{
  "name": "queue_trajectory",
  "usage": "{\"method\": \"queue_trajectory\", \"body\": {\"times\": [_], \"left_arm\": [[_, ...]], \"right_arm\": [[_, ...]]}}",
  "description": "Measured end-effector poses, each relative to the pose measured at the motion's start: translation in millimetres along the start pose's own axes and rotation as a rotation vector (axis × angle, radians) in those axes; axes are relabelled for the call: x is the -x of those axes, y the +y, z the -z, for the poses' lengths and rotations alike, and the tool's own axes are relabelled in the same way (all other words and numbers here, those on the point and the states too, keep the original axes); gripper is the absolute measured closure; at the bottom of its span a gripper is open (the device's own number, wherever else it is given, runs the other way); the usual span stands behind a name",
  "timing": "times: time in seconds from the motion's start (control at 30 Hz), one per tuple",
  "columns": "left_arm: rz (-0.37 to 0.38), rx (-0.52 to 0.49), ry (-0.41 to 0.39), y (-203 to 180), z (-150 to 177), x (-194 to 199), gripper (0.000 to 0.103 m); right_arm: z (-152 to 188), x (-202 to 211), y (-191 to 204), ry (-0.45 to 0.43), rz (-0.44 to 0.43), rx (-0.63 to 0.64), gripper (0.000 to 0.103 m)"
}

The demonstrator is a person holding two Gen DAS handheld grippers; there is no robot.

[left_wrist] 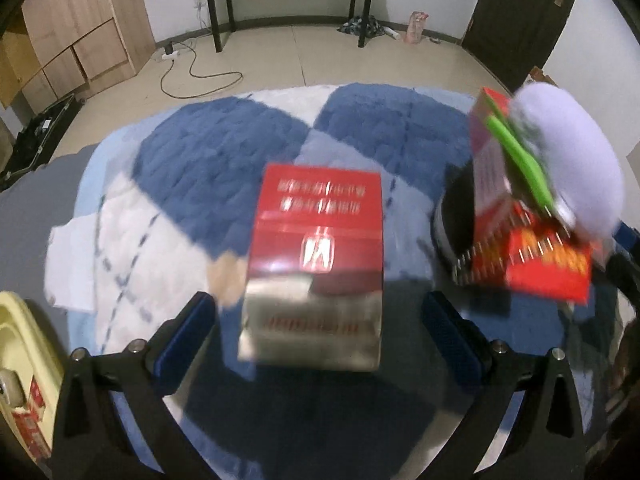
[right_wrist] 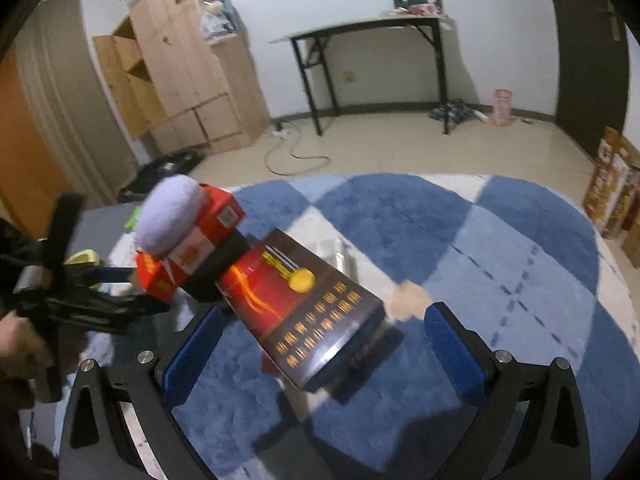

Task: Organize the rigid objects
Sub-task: 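Grasp the red-and-silver pack with the left tool while the right tool grasps the dark red pack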

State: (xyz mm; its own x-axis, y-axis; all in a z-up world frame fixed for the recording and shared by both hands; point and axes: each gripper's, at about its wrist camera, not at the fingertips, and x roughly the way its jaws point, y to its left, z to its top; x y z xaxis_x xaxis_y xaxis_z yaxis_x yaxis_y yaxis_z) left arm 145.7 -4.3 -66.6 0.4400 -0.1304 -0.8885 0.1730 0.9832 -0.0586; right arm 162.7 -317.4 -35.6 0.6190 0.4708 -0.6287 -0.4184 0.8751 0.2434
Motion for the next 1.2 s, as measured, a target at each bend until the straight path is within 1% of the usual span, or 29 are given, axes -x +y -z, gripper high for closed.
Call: {"method": "queue_trajectory", "body": {"times": [0.03,0.07,0.1,0.13,0.17,0.2,0.27,0.3,0.37,0.47,0.53,0.67,0.73,0.8,0.83,0.9,0.93,0.97,1.07,1.13,1.2], "left_arm": [[-0.011,-0.002,0.0,-1.3,-1.8,-1.9,0.002],[-0.021,-0.004,-0.013,-2.8,-3.1,-2.2,0.007],[-0.029,-0.006,-0.027,-3.6,-2.9,-1.3,0.019],[-0.031,-0.01,-0.038,-4.6,-3.1,-0.1,0.027],[-0.027,-0.013,-0.049,-5.3,-3.3,2.0,0.044],[-0.039,-0.018,-0.072,-5.8,-3.0,6.2,0.046],[-0.088,-0.03,-0.124,-6.0,0.1,15.0,0.046],[-0.087,-0.027,-0.124,-4.1,1.3,16.6,0.046],[-0.054,0.012,-0.128,4.1,6.7,26.7,0.046],[-0.047,0.045,-0.142,19.0,17.4,50.7,0.046],[-0.057,0.05,-0.151,28.1,24.2,65.9,0.046],[-0.094,0.057,-0.181,55.5,36.9,102.2,0.046],[-0.108,0.089,-0.188,72.7,43.4,119.8,0.046],[-0.103,0.122,-0.187,87.0,49.4,130.8,0.046],[-0.103,0.134,-0.192,96.0,54.0,140.3,0.046],[-0.126,0.132,-0.207,105.3,61.9,152.8,0.046],[-0.135,0.131,-0.209,107.6,64.3,155.9,0.046],[-0.139,0.133,-0.209,111.9,67.8,160.6,0.046],[-0.137,0.145,-0.211,121.7,76.3,170.8,0.046],[-0.137,0.146,-0.207,126.7,81.2,175.0,0.046],[-0.137,0.139,-0.201,129.1,84.0,176.7,0.046]], "right_arm": [[1.1,-4.4,1.3,0.008,-0.002,0.017,0.0],[1.8,-8.2,3.9,0.016,0.003,0.04,0.0],[3.0,-10.9,7.1,0.019,0.012,0.053,0.001],[4.5,-14.8,9.8,0.017,0.04,0.075,0.005],[6.3,-19.2,12.0,0.018,0.075,0.091,0.014],[7.3,-22.4,13.6,0.022,0.096,0.095,0.02],[10.7,-23.0,18.2,-0.007,0.115,0.106,0.023],[11.3,-22.3,20.4,-0.011,0.117,0.113,0.023],[13.8,-19.2,23.0,-0.029,0.135,0.124,0.024],[15.5,-7.3,22.1,-0.062,0.127,0.1,0.025],[17.9,1.0,21.5,-0.073,0.126,0.09,0.027],[27.3,15.5,18.9,-0.075,0.107,0.051,0.037],[31.9,21.9,18.3,-0.073,0.106,0.05,0.039],[34.5,23.6,18.1,-0.053,0.087,0.045,0.039],[33.2,28.1,19.5,-0.057,0.086,0.044,0.039],[30.0,33.9,21.8,-0.082,0.087,0.063,0.037],[27.4,36.2,25.3,-0.091,0.095,0.076,0.03],[25.7,35.0,26.8,-0.094,0.099,0.095,0.026],[23.3,24.1,30.7,-0.068,0.097,0.137,0.027],[26.5,13.9,33.3,-0.036,0.113,0.158,0.03],[31.9,6.0,39.5,-0.014,0.143,0.209,0.03]]}}
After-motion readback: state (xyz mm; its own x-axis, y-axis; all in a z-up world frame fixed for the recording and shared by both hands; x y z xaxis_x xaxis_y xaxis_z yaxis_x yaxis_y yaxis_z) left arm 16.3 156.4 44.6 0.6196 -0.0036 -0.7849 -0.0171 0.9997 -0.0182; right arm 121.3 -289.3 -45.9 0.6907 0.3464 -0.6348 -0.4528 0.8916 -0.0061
